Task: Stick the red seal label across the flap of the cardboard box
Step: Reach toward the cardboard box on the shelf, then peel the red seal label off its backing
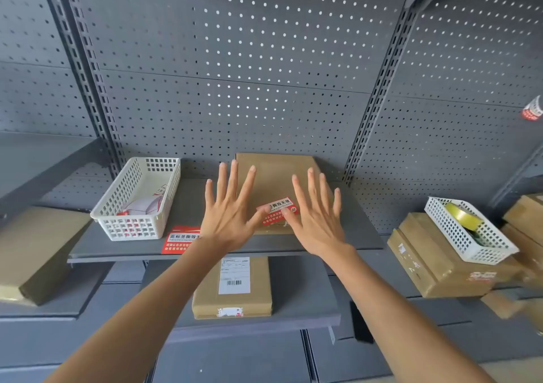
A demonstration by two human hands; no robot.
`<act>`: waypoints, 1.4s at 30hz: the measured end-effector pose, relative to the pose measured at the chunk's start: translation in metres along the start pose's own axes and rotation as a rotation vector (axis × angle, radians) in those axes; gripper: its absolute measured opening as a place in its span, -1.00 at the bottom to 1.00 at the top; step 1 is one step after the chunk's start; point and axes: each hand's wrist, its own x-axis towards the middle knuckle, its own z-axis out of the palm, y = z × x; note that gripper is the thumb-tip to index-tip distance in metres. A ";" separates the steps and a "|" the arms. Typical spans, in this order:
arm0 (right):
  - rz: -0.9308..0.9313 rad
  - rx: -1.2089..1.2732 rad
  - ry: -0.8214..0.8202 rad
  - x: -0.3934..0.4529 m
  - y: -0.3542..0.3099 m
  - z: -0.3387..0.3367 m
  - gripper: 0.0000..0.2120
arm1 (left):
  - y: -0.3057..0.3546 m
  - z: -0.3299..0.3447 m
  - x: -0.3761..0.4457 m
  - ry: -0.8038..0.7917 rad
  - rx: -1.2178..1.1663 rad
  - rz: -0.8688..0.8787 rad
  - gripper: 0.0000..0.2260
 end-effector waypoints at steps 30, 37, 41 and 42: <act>0.076 0.386 -0.051 0.044 0.005 -0.016 -0.85 | 0.009 0.020 -0.001 0.021 -0.067 0.196 -0.66; 0.078 0.439 -0.078 0.049 0.003 -0.021 -0.91 | 0.017 0.014 0.002 -0.037 0.041 0.172 -0.66; 0.081 0.432 -0.094 0.051 0.001 -0.023 -0.89 | 0.018 0.012 0.003 -0.051 0.066 0.189 -0.63; 0.075 0.419 -0.103 0.051 0.000 -0.024 -0.88 | 0.018 0.012 0.002 -0.051 0.064 0.188 -0.63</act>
